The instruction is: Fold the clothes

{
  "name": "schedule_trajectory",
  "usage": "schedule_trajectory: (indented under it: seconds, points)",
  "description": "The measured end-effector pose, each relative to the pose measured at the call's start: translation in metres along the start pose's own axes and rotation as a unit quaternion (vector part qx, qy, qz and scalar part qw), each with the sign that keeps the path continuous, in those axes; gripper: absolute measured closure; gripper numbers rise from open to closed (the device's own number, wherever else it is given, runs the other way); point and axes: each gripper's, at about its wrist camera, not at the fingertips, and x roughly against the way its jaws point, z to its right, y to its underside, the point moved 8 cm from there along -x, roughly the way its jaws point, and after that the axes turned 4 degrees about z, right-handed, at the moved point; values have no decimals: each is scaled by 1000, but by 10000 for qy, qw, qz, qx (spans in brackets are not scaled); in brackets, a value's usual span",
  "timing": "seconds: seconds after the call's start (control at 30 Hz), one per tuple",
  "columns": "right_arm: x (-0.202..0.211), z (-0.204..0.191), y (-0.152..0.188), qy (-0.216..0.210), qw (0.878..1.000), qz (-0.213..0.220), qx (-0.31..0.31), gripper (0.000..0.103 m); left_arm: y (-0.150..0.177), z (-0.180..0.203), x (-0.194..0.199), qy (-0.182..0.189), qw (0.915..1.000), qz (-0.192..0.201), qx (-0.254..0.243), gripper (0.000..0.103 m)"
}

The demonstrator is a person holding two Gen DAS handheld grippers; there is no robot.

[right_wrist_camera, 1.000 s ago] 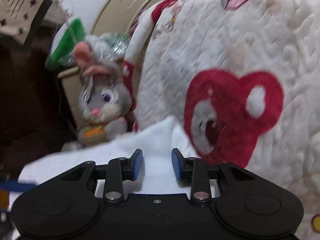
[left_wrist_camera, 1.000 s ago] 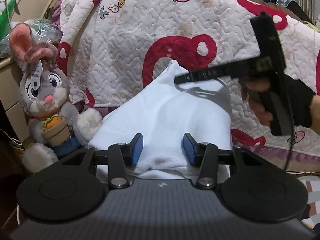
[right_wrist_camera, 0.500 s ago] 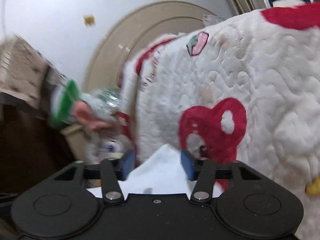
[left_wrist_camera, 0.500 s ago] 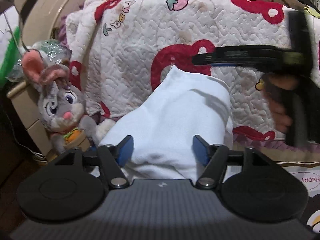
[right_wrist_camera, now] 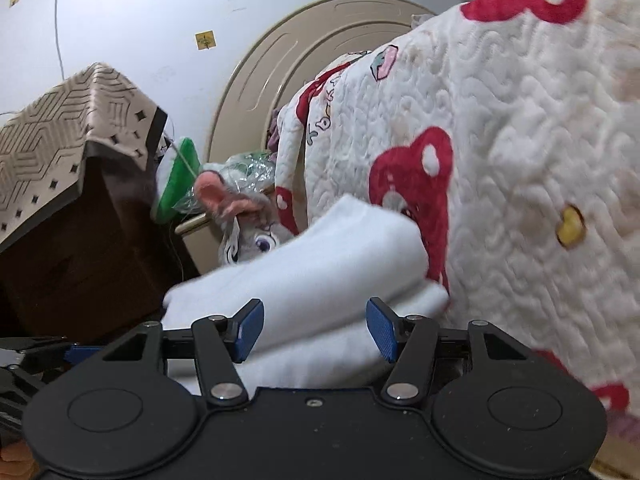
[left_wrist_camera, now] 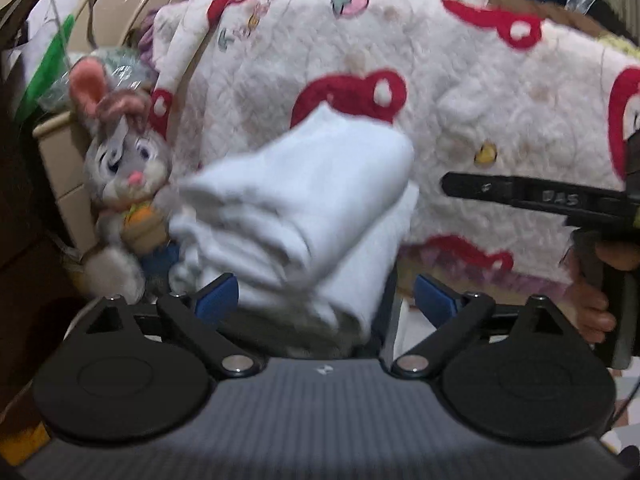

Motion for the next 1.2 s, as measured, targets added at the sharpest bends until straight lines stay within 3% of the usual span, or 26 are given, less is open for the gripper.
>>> schedule_trajectory:
  seconds: [0.13, 0.23, 0.43, 0.53, 0.77, 0.9, 1.2]
  points:
    - [39, 3, 25, 416, 9988, -116, 242, 39, 31, 20, 7, -164, 9988, 9, 470, 0]
    - [74, 6, 45, 641, 9974, -196, 277, 30, 66, 35, 6, -403, 9955, -389, 758, 0]
    - [142, 5, 84, 896, 9951, -244, 331, 24, 123, 76, 27, -957, 9904, -901, 435, 0]
    - [176, 0, 98, 821, 9965, -131, 101, 20, 144, 95, 43, -880, 9905, -1008, 319, 0]
    - [237, -13, 130, 1128, 9932, -82, 260, 11, 179, 115, 81, -866, 9878, -1208, 458, 0]
    - [264, -28, 154, 1124, 9929, -166, 347, 10, 193, 124, 95, -932, 9866, -1224, 537, 0]
    - [296, -41, 195, 1165, 9917, -328, 441, 9, 211, 154, 117, -736, 9879, -1360, 89, 0]
